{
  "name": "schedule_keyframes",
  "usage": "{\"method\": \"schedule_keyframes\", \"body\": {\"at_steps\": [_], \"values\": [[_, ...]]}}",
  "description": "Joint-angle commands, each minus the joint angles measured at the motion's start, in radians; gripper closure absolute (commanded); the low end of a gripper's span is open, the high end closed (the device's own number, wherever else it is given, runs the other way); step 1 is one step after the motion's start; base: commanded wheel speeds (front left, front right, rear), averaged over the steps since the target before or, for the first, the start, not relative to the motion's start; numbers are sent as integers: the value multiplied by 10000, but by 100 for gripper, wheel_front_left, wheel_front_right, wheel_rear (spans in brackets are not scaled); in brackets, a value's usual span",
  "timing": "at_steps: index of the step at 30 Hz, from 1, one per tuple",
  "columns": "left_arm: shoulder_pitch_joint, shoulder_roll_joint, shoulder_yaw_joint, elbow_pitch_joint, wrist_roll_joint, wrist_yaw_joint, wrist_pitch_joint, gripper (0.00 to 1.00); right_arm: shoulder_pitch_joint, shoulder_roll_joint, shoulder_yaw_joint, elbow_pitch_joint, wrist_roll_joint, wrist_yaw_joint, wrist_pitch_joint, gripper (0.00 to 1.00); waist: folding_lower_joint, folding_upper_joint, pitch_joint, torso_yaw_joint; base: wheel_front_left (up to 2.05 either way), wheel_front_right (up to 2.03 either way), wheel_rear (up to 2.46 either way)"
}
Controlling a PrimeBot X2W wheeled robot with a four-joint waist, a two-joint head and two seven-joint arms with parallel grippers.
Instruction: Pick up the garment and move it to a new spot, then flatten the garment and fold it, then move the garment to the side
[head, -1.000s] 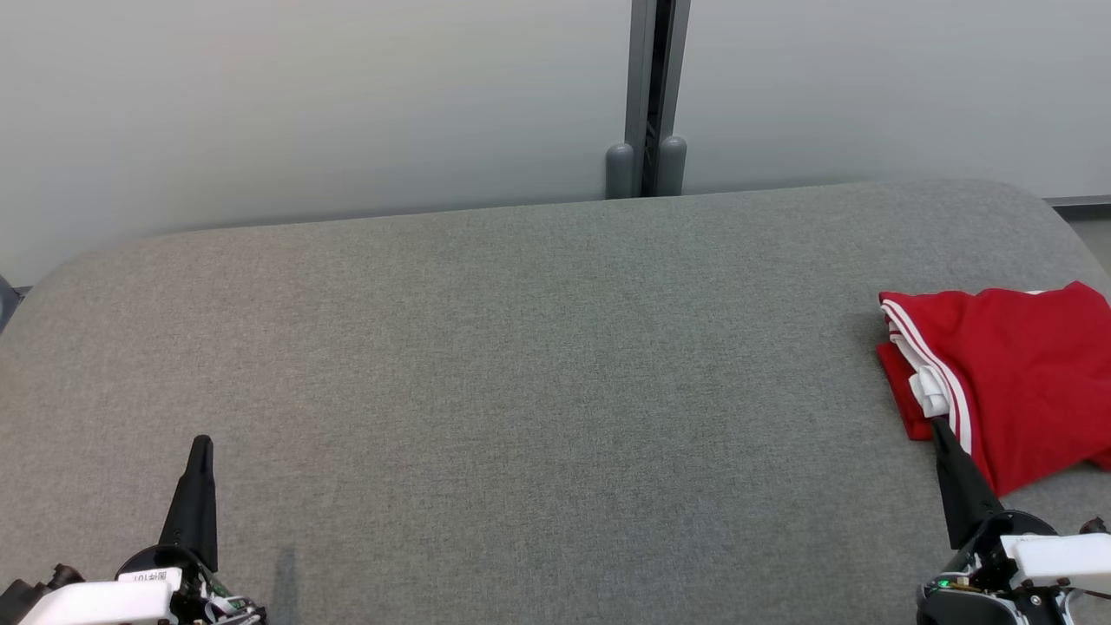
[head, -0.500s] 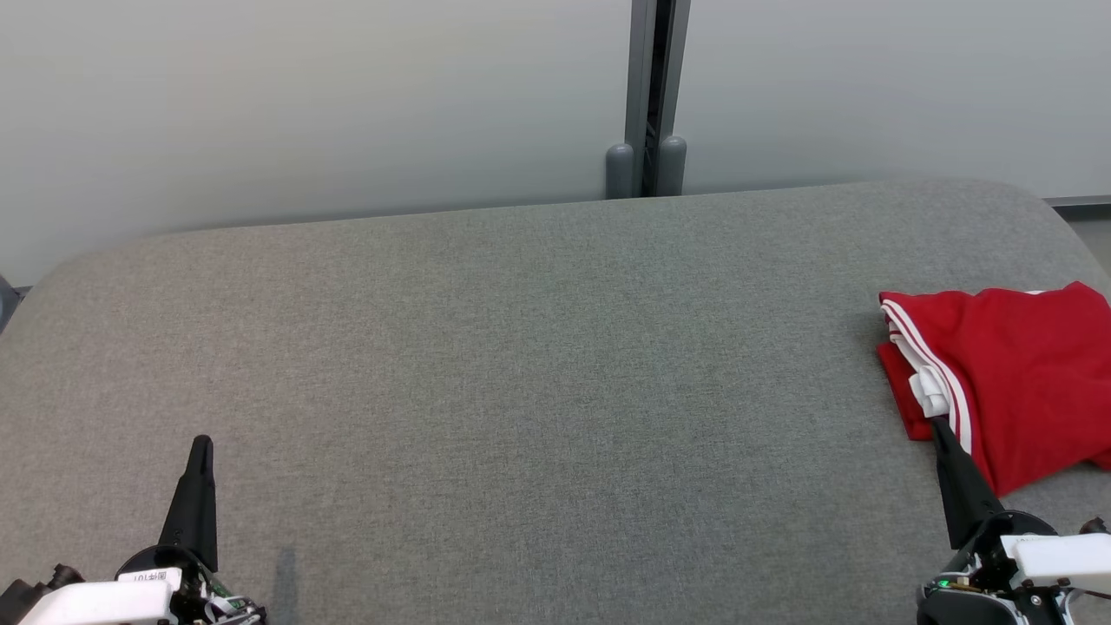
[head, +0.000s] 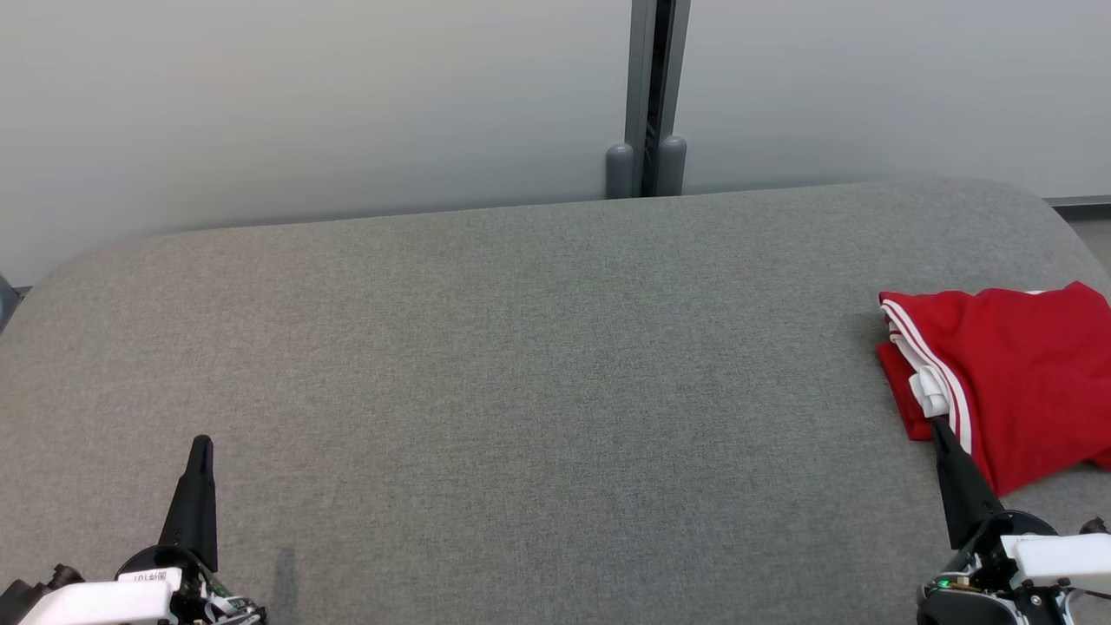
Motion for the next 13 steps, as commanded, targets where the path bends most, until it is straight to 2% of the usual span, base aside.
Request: {"method": "schedule_keyframes", "body": {"at_steps": [1, 13], "values": [[-158, 22, 49, 16, 20, -41, 6, 100, -77, -29, -22, -3, -51, 0, 58, 100, 0, 0, 0, 0, 0, 0, 0], [-159, 20, 51, 16, 24, -41, 12, 100, -77, -28, -25, -2, -53, 0, 62, 100, 0, 0, 0, 0, 0, 0, 0]]}}
